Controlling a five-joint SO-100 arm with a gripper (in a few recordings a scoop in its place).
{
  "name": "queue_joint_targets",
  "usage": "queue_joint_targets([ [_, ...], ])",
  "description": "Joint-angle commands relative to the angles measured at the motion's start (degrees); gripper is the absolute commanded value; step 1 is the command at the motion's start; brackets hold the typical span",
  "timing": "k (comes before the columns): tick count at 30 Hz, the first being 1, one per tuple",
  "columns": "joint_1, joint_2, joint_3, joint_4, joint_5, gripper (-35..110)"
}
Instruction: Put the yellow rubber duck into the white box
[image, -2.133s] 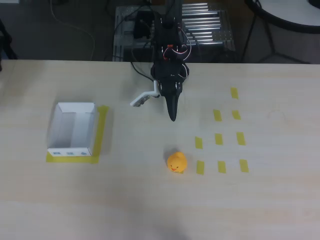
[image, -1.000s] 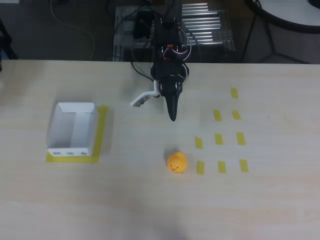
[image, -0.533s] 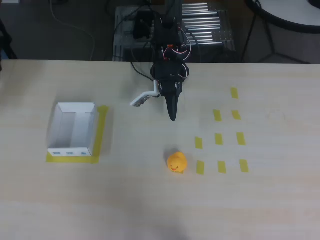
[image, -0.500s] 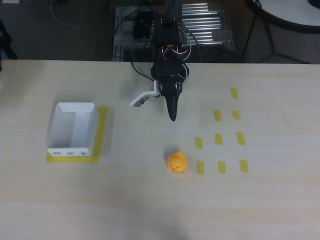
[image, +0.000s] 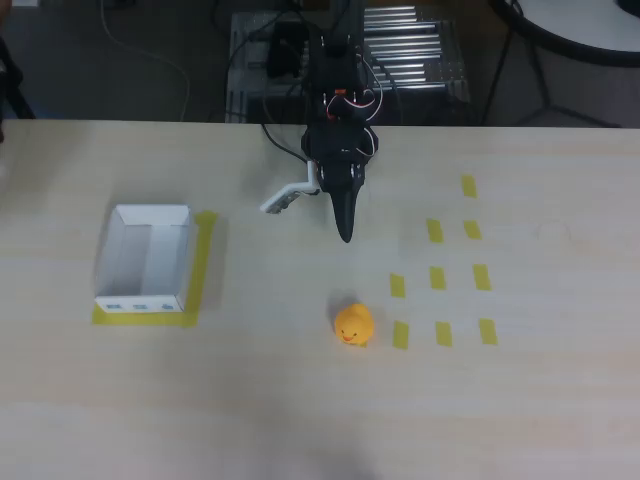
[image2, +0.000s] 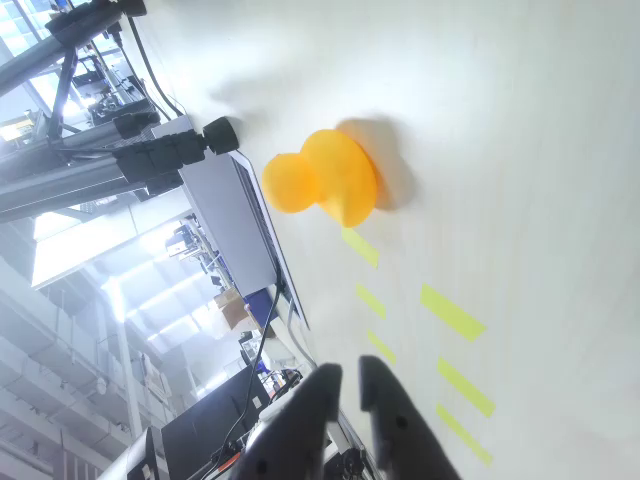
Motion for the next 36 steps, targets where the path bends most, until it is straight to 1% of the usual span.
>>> queue_joint_targets([
  [1, 0.6, 2.9, 3.9, 0.3, 1.1, 0],
  [10, -0.4, 2.2, 3.5, -0.2, 0.2, 0],
  [12, 0.4, -2.0, 0.0, -1.8, -2.9, 0],
  [19, 8.4, -30.0, -29.9, -1.4, -5.2, 0],
  [21, 9.1, -37.2, -40.1, 4.0, -11.4, 0],
  [24, 9.0, -46.8, -52.5, 11.5, -24.2, 1],
  [26, 8.3, -52.1, -58.6, 15.7, -26.0, 6],
  [31, 5.2, -64.2, -65.5, 20.4, -39.5, 24],
  [33, 4.5, -68.9, -67.4, 20.6, -41.7, 31],
  [36, 3.6, -75.2, -70.9, 21.3, -42.4, 37],
])
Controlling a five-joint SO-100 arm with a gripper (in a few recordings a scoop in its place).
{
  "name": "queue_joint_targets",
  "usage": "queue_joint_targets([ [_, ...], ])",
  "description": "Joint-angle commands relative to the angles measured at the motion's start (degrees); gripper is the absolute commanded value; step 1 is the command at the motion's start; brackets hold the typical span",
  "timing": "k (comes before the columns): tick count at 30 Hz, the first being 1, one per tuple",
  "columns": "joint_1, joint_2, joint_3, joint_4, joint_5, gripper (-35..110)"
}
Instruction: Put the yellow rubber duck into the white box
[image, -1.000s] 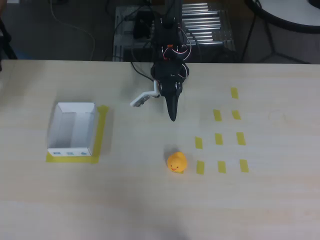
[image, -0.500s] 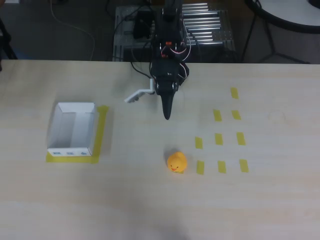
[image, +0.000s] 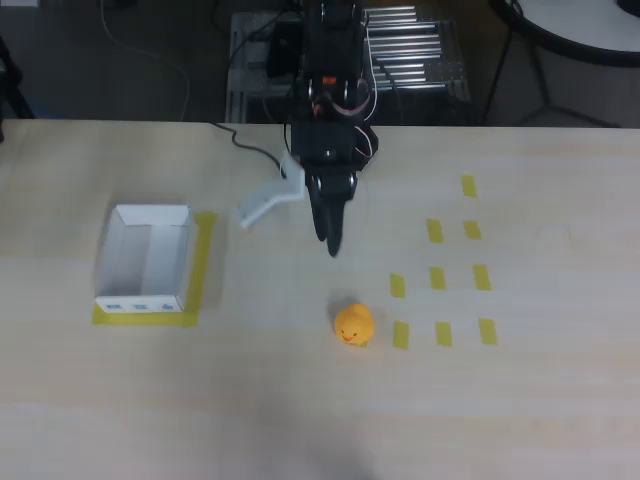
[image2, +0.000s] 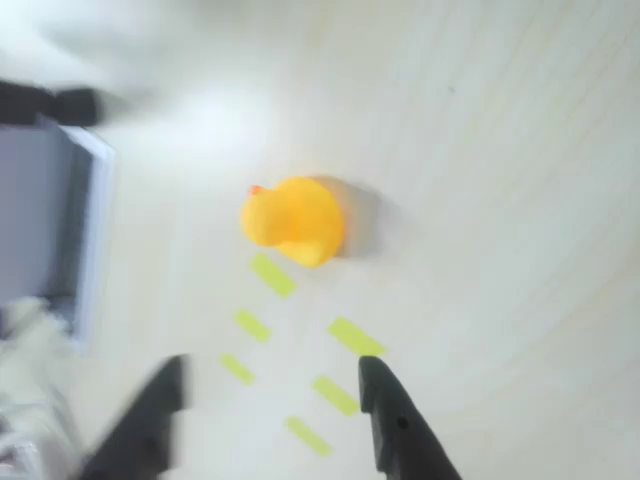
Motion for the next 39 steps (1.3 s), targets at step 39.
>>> queue_joint_targets([
  [39, -4.0, -66.7, -66.4, 21.2, -26.8, 32],
])
